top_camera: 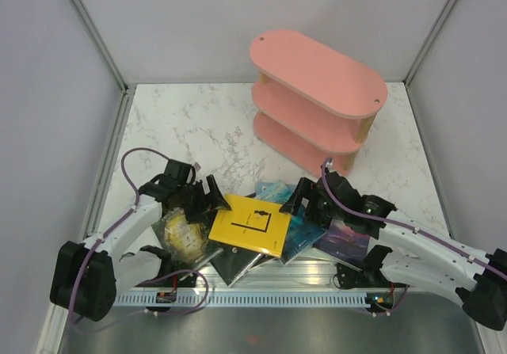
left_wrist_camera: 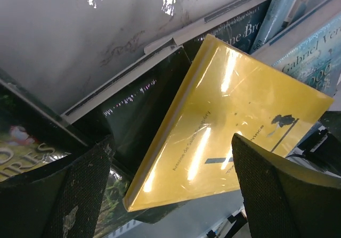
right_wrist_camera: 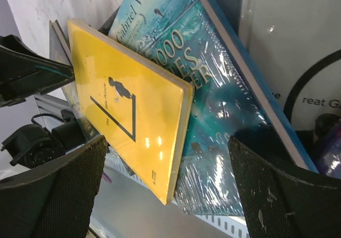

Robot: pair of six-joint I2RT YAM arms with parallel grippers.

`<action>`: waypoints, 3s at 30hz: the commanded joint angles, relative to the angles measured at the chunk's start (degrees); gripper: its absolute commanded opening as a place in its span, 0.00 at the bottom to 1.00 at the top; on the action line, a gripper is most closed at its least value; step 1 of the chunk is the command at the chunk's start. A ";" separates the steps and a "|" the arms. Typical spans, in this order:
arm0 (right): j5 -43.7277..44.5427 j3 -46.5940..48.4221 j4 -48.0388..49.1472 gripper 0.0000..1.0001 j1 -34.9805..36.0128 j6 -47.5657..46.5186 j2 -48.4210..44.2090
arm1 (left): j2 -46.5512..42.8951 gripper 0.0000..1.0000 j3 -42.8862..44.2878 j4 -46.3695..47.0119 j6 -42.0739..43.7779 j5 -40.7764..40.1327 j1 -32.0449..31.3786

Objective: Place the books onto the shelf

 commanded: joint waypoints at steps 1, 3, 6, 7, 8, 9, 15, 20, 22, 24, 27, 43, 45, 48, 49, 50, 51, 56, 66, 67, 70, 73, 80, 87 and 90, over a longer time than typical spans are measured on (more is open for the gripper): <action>1.97 -1.53 5.28 0.98 0.90 2.63 1.88 | 2.28 0.93 -1.72 4.40 -1.96 -1.06 -0.57; 1.54 -2.67 7.39 0.98 1.25 2.98 3.11 | 2.55 0.93 -4.52 8.89 -3.18 3.94 -0.48; 1.01 -4.25 9.40 0.98 1.51 3.60 4.43 | 2.73 0.92 -8.57 17.59 -5.81 10.80 -0.75; 0.57 -4.78 9.93 0.98 1.51 3.86 4.70 | 2.47 0.91 -9.37 19.79 -6.09 13.86 -0.75; 0.39 -5.75 10.81 0.98 1.60 4.39 4.70 | 2.20 0.90 -10.42 22.51 -6.35 15.03 -0.75; 0.22 -6.28 11.17 0.98 1.60 4.74 4.70 | 1.94 0.89 -10.86 23.75 -6.35 15.91 -0.75; -1.01 -9.53 15.56 0.97 1.69 5.97 5.05 | 0.18 0.85 -16.22 35.07 -9.60 23.90 -0.75; -1.19 -10.33 17.50 0.85 1.60 6.41 4.88 | -0.70 0.79 -19.04 39.32 -11.89 27.34 -1.10; -1.02 -10.41 17.59 0.62 1.60 6.76 4.00 | -1.49 0.79 -19.13 39.41 -12.15 27.08 -1.19; -0.93 -10.50 17.76 0.44 1.60 6.94 2.60 | -1.75 0.79 -18.96 39.41 -12.33 27.17 -1.10; -1.27 -10.41 18.99 0.15 1.69 7.20 0.05 | -1.84 0.79 -18.60 39.93 -13.03 27.95 -1.19; -14.19 5.84 6.78 0.00 1.51 -9.75 -7.25 | -3.34 0.98 16.98 5.48 19.30 26.34 -1.01; -16.65 8.47 6.69 0.00 1.60 -10.81 -6.82 | -2.11 0.98 18.66 5.57 22.90 30.22 -0.92; -20.68 12.34 6.42 0.00 1.60 -11.95 -5.24 | -1.84 0.98 19.28 5.57 22.91 30.24 -1.01; -21.66 13.39 6.60 0.00 1.60 -12.22 -4.80 | -1.76 0.98 19.28 5.57 22.91 30.24 -1.01; -22.36 15.40 6.77 0.00 1.60 -12.31 -4.01 | -1.58 0.98 19.19 5.48 27.87 37.90 -1.01; -23.68 16.47 6.60 0.00 1.60 -12.57 -3.74 | -1.32 0.97 19.02 5.74 28.01 39.28 -1.01; -24.31 21.65 6.25 0.00 1.34 -14.32 -0.58 | -0.52 0.96 16.91 10.48 22.92 48.51 -2.85; -27.38 29.66 5.99 0.00 -2.79 -18.10 6.36 | -0.96 0.83 14.89 10.76 18.52 50.37 -10.58; -28.08 30.19 5.98 0.00 -4.19 -18.28 6.63 | -0.96 0.78 14.36 10.84 18.08 50.46 -11.03; -30.10 31.77 5.90 0.00 -7.70 -18.81 7.34 | -1.31 0.63 13.31 10.76 16.94 50.54 -12.52; -31.60 32.56 6.33 0.00 -10.60 -19.07 7.77 | -2.10 0.55 12.43 10.84 16.24 50.28 -13.14; -30.99 32.04 6.34 0.00 -11.58 -19.43 8.83 | -3.25 0.02 11.54 11.63 13.34 47.82 -13.14; -22.12 35.63 -0.68 0.24 -11.85 -21.53 8.13 | -4.13 0.02 13.83 12.07 10.09 34.59 -13.05; -17.64 38.36 -4.55 0.24 -11.85 -22.50 7.69 | -4.13 0.02 14.45 15.74 6.84 31.92 -12.97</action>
